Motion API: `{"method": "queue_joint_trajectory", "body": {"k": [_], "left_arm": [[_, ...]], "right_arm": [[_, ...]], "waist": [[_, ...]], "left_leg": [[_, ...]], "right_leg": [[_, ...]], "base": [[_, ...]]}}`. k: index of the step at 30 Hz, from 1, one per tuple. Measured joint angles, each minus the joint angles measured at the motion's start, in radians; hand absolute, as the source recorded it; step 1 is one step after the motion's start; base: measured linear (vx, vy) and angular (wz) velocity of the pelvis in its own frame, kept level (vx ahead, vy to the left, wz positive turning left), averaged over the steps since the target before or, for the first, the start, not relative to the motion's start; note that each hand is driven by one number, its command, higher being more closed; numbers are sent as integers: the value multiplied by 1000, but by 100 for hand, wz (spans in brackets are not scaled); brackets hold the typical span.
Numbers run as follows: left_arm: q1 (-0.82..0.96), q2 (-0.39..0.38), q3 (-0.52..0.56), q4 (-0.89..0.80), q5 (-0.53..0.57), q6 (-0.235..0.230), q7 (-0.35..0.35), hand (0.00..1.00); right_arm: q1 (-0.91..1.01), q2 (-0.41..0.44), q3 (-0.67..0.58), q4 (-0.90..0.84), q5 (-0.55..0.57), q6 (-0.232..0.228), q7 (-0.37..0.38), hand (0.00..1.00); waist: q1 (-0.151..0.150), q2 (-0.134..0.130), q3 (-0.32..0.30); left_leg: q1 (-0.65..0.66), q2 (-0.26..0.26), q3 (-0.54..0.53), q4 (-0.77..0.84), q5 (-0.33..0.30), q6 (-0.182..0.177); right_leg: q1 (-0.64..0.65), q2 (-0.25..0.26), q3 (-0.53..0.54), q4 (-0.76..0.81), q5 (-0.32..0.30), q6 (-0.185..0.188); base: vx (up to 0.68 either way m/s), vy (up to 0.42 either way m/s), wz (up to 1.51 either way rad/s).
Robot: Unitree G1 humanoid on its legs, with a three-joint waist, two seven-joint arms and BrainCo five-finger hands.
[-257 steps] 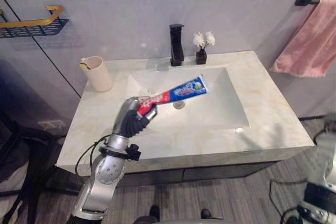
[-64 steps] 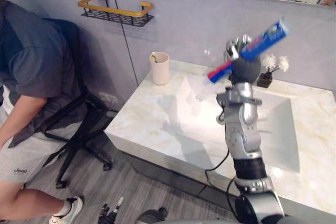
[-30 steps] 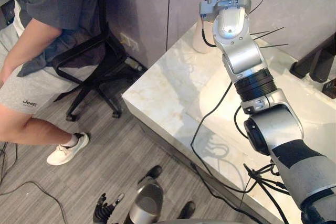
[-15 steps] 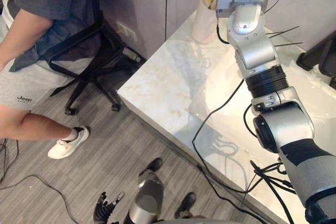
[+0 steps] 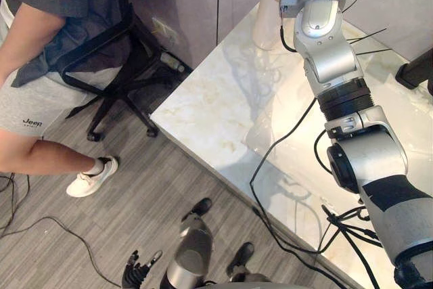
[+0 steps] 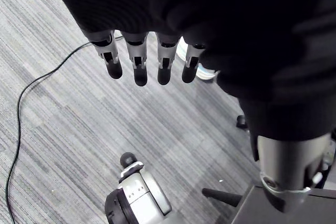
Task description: Organize washtable
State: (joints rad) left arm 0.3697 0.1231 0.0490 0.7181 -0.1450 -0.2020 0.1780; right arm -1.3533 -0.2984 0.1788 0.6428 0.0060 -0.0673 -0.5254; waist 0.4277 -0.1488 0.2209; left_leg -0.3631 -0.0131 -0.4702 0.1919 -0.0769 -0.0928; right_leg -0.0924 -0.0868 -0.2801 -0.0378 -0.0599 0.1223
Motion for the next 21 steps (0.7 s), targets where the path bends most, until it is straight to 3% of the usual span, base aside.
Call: {"method": "queue_joint_trajectory", "body": {"k": [21], "left_arm": [[0,0,0,18,0,-1,0,0]], "right_arm": [[8,19,-17,13,64,-7,27,0]], "waist": [[-5,0,-1]], "left_leg": [[12,-6,-17,1,2,-3]], "right_leg": [[18,-1,-20,0,0,0]], "base": [[8,6,2]]}}
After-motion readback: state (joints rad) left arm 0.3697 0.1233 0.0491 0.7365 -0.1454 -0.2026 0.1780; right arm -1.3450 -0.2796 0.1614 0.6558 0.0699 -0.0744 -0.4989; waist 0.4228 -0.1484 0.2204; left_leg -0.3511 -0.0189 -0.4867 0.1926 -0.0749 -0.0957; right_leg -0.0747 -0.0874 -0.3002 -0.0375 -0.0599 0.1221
